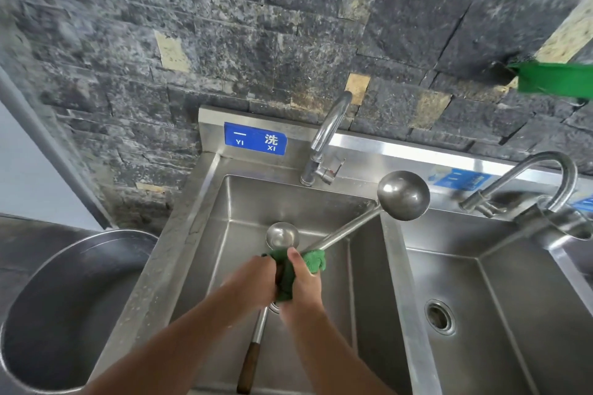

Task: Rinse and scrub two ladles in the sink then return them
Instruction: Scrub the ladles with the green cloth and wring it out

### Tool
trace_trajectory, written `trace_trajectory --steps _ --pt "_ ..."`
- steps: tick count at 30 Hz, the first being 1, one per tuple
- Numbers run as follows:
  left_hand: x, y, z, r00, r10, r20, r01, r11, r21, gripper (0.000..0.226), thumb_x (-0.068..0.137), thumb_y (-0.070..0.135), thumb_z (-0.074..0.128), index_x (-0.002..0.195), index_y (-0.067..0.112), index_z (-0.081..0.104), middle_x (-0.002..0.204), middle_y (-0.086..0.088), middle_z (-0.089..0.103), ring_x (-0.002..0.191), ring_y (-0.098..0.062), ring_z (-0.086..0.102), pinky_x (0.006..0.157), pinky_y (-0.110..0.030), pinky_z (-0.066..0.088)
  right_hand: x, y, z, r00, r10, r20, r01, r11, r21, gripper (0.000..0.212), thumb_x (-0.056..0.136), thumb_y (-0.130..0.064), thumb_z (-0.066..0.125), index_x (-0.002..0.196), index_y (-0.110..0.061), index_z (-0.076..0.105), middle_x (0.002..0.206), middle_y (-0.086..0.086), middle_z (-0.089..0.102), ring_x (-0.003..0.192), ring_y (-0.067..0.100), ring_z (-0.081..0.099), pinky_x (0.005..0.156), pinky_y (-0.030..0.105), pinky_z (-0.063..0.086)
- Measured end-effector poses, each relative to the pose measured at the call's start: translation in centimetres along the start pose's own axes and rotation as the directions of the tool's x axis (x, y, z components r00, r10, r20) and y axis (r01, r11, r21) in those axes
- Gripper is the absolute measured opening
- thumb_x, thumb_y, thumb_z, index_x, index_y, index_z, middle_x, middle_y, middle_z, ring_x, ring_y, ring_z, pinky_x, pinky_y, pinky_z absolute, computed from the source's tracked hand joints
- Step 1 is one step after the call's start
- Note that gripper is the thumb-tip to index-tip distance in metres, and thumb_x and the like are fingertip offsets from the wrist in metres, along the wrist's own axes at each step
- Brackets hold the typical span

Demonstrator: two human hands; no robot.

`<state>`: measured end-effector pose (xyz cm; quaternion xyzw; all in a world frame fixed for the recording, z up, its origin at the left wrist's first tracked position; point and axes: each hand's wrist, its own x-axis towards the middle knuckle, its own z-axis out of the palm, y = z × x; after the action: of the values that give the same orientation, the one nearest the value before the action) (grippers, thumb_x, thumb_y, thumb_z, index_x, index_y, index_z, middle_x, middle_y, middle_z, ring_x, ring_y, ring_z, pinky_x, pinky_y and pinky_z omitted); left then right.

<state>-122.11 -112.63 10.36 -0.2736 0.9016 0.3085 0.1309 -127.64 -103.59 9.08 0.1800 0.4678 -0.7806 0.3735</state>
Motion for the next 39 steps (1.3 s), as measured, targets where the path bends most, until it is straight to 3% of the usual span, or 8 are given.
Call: trace_trajectory --steps 5,8,16,18,23,28,33,39 --pt "-0.7 -1.0 0.3 0.998 0.058 0.029 -0.062 0.99 0.13 0.025 0.089 0.019 0.053 0.107 0.008 0.068 0.094 -0.012 0.073 0.085 -0.028 0.071 0.074 -0.033 0.057 -0.2 0.3 0.6 0.992 -0.029 -0.123 0.021 0.998 -0.067 0.035 0.08 -0.004 0.076 0.109 -0.005 0.057 0.099 0.029 0.07 0.094 0.052 0.067 0.081 0.07 0.052" --pt "-1.5 -1.8 -1.0 0.997 0.036 0.07 -0.045 0.992 0.12 0.013 0.084 0.02 0.056 0.091 0.013 0.065 0.089 -0.01 0.071 0.087 -0.029 0.071 0.067 -0.03 0.053 0.5 -2.0 0.1 0.979 -0.036 -0.203 0.03 0.999 -0.034 0.033 0.084 -0.01 0.075 0.11 0.001 0.058 0.086 0.026 0.072 0.071 0.041 0.071 0.06 0.05 0.059" --pt "-2.7 -7.0 -3.3 0.988 0.039 0.147 -0.048 0.997 0.06 0.018 0.078 0.029 0.061 0.088 0.015 0.067 0.077 -0.005 0.069 0.069 -0.023 0.066 0.062 -0.03 0.052 3.8 -11.4 -4.3 0.928 -0.16 -0.337 0.167 0.986 -0.008 0.026 0.085 -0.018 0.075 0.102 -0.005 0.061 0.092 0.015 0.069 0.073 0.03 0.071 0.062 0.045 0.061" --pt "-2.7 -7.7 -3.3 0.991 0.034 0.127 -0.045 0.995 0.086 0.018 0.077 0.028 0.061 0.087 0.014 0.067 0.075 -0.005 0.068 0.076 -0.025 0.069 0.069 -0.035 0.057 4.3 -12.5 -4.8 0.925 -0.179 -0.335 0.197 0.98 0.021 0.022 0.083 -0.02 0.077 0.094 -0.012 0.059 0.103 0.015 0.069 0.085 0.033 0.07 0.079 0.056 0.058" --pt "-2.7 -5.8 -2.8 0.995 0.051 0.091 -0.062 0.99 0.123 0.015 0.075 0.026 0.059 0.082 0.014 0.065 0.068 0.001 0.06 0.07 -0.024 0.067 0.065 -0.032 0.056 3.6 -9.8 -2.7 0.928 -0.205 -0.311 0.214 0.977 -0.006 0.048 0.083 -0.023 0.078 0.117 0.004 0.059 0.101 0.024 0.068 0.073 0.034 0.069 0.076 0.068 0.054" --pt "-0.9 -2.1 -2.0 0.998 0.035 0.051 -0.039 0.995 0.094 0.007 0.079 0.022 0.057 0.082 0.016 0.059 0.076 -0.004 0.063 0.067 -0.022 0.062 0.06 -0.029 0.05 2.0 -3.6 0.8 0.975 -0.1 -0.2 0.093 0.995 -0.04 0.03 0.086 -0.019 0.074 0.106 -0.001 0.06 0.073 0.011 0.067 0.055 0.027 0.066 0.051 0.037 0.056" --pt "0.0 -1.9 -1.9 0.999 0.043 0.007 -0.043 0.994 0.1 0.029 0.085 0.039 0.06 0.089 0.011 0.065 0.08 -0.008 0.07 0.075 -0.025 0.07 0.072 -0.036 0.061 0.5 0.4 3.2 0.989 -0.056 -0.139 0.044 0.995 -0.087 0.042 0.076 -0.016 0.083 0.111 -0.005 0.063 0.09 0.018 0.075 0.075 0.035 0.074 0.072 0.058 0.059" --pt "-0.9 -4.6 -3.5 0.998 0.048 0.038 -0.054 0.982 0.179 0.008 0.08 0.021 0.058 0.086 0.017 0.061 0.07 0.003 0.056 0.066 -0.018 0.061 0.059 -0.029 0.051 1.8 -2.4 2.6 0.969 -0.05 -0.242 0.033 0.997 -0.071 0.039 0.081 -0.012 0.079 0.112 -0.002 0.059 0.095 0.02 0.07 0.074 0.037 0.072 0.064 0.056 0.06"
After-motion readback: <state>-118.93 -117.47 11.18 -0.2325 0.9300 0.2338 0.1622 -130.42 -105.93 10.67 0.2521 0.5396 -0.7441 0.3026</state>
